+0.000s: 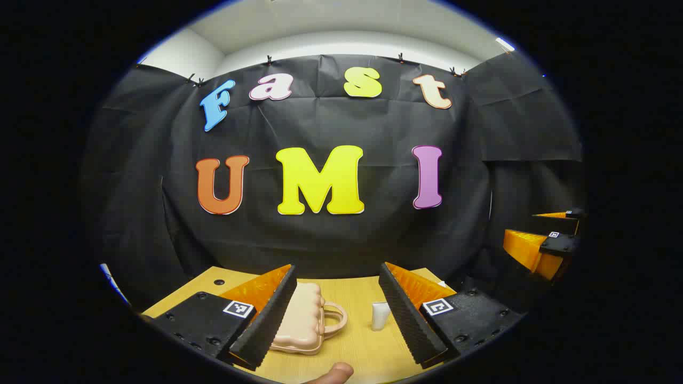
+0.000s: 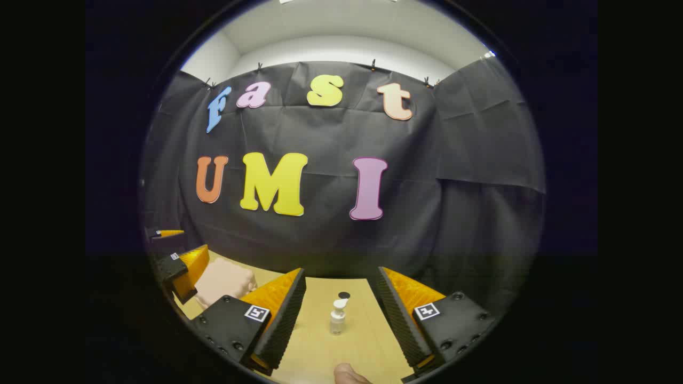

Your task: First open the suitcase, pack the skin care products into it, and then close the suitcase.

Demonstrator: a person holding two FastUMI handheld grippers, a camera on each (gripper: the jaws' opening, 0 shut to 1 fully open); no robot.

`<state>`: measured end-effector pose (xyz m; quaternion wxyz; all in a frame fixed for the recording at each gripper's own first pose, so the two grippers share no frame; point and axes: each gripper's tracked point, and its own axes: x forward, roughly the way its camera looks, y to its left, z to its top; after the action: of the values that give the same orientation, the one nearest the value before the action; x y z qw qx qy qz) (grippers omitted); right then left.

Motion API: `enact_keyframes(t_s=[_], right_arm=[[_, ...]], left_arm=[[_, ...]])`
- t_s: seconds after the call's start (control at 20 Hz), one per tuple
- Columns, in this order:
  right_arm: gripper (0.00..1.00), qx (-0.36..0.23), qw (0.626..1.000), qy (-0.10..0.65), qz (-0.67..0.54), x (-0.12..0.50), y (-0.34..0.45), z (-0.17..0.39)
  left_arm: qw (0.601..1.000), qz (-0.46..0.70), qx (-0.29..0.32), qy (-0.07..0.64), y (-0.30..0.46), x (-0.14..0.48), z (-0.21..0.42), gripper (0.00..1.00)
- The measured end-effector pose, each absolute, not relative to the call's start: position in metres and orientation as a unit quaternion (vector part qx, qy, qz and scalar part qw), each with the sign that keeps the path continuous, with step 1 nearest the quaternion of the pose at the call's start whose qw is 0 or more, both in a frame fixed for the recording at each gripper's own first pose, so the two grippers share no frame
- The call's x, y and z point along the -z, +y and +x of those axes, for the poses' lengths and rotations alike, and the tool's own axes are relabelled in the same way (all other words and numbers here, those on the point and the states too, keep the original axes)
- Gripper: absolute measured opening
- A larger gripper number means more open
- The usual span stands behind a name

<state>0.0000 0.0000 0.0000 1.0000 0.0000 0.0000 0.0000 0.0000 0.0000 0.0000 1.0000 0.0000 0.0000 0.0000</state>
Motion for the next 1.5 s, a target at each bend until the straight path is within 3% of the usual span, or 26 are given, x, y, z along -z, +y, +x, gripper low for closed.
enact_keyframes(t_s=[0.9, 1.15, 1.5], right_arm=[[0.80, -0.028, 0.999, 0.023, -0.026, 0.019, -0.005, 0.013], [0.80, 0.006, 0.998, 0.034, -0.061, 0.040, -0.054, 0.012], [0.80, 0.032, 0.994, 0.094, -0.034, 0.096, -0.103, 0.007]], left_arm=[[0.998, 0.035, -0.016, 0.041, 0.001, 0.049, 0.015, 0.99], [0.979, 0.171, -0.052, 0.099, 0.020, 0.120, 0.043, 0.99], [0.901, 0.408, -0.036, 0.142, 0.020, 0.223, 0.086, 0.98]])
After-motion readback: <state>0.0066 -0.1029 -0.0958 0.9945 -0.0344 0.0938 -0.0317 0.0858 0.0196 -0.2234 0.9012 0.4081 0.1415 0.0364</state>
